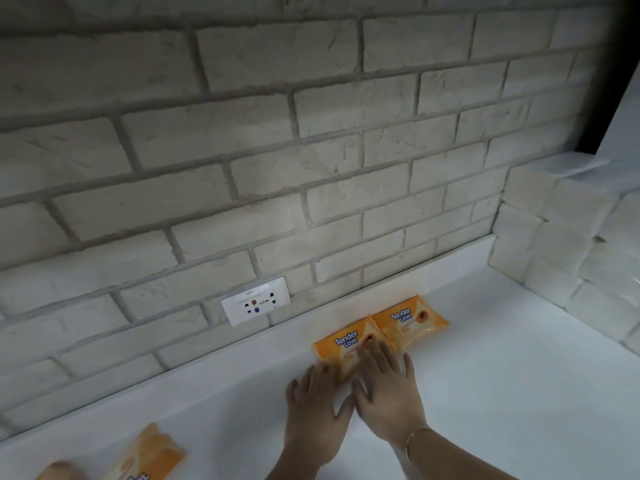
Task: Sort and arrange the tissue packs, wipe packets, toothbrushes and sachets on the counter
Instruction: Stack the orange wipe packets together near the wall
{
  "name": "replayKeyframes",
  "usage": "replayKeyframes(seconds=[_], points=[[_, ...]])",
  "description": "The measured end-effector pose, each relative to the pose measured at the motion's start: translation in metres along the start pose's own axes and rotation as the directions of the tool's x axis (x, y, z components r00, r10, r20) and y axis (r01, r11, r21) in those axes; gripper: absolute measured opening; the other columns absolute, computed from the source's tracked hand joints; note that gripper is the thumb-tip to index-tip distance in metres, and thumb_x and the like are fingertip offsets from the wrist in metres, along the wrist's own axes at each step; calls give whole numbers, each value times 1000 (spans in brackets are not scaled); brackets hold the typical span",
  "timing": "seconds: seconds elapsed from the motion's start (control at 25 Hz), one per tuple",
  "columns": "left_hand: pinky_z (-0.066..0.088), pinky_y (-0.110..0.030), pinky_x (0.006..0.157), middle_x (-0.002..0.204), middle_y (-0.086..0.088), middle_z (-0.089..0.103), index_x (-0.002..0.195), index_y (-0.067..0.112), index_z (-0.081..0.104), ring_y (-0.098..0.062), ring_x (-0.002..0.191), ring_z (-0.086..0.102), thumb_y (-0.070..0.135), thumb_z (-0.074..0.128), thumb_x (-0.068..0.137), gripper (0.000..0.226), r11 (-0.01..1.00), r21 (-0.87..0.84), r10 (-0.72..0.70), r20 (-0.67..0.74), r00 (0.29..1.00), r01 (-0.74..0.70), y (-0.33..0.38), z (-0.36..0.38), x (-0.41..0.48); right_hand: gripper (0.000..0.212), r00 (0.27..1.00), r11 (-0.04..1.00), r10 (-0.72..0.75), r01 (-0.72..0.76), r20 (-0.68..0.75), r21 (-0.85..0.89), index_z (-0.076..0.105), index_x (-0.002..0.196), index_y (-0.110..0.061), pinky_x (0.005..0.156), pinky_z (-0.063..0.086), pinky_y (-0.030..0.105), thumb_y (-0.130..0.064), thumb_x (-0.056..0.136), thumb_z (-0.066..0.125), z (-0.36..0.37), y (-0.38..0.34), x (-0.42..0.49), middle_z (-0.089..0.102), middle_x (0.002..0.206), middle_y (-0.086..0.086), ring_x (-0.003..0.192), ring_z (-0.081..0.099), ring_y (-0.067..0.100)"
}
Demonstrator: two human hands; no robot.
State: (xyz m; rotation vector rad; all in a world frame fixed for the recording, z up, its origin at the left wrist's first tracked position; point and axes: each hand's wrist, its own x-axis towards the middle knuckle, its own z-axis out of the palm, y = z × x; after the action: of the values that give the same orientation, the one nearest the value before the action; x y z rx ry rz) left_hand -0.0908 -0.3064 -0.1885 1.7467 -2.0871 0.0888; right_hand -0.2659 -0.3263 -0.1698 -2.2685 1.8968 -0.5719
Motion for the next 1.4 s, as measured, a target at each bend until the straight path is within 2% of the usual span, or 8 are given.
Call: replayKeyframes(seconds=[0.24,0.4,0.68,0.84,1.04,1.12,1.24,1.4], points=[[51,-45,95,137,5,61,133,30,58,-18,123,62,62,52,84,59,1000,-22,-4,33,999,5,-1,-1,-1,56,1000,999,-9,8,-3,-38,51,140,-32,120,24,56,-57,91,43,2,1,0,48,154,-9,151,33,19],[36,-37,114,153,5,39,151,27,37,-16,139,41,55,43,94,63,978,-160,-128,50,991,134,-1,-10,-5,54,998,999,-25,23,-51,-28,55,134,-27,116,30,55,-50,85,55,-4,-2,-5,53,147,-5,145,40,24],[37,-23,110,126,8,62,122,22,66,-12,126,50,26,59,87,35,861,-412,-314,31,949,298,1,-42,-93,37,988,992,-107,113,-108,57,60,118,-24,101,43,42,-31,82,65,-5,-32,-93,59,122,-2,123,52,24],[40,-19,105,116,25,60,114,28,67,6,116,51,23,62,88,27,745,-543,-434,47,900,388,6,-70,-164,31,993,991,-113,115,-30,70,59,116,-26,99,44,42,-31,86,57,-1,-69,-146,58,121,-5,121,50,21],[47,-22,101,116,24,70,111,39,70,2,114,62,28,64,87,27,366,-757,-588,262,765,541,4,-122,-226,34,988,980,-139,127,68,151,62,118,-30,108,38,44,-40,88,48,4,-129,-207,58,120,-10,120,48,18],[51,-20,92,111,20,72,108,36,72,0,105,66,26,63,90,22,302,-771,-655,259,710,560,-3,-152,-252,35,985,973,-112,82,133,215,63,115,-35,111,34,46,-44,87,46,6,-164,-228,59,117,-16,119,47,14],[49,-9,81,107,15,72,110,30,71,3,100,64,12,62,98,23,374,-743,-710,156,687,555,-17,-200,-291,35,961,929,-182,99,208,356,65,110,-40,108,34,39,-47,84,43,5,-213,-254,60,111,-22,116,47,11],[54,-16,74,93,11,76,104,22,74,-7,87,70,6,66,95,20,430,-728,-771,11,637,533,-42,-249,-346,33,861,847,-380,178,337,500,66,97,-34,86,46,36,-50,81,41,1,-267,-278,64,97,-18,98,55,11]])
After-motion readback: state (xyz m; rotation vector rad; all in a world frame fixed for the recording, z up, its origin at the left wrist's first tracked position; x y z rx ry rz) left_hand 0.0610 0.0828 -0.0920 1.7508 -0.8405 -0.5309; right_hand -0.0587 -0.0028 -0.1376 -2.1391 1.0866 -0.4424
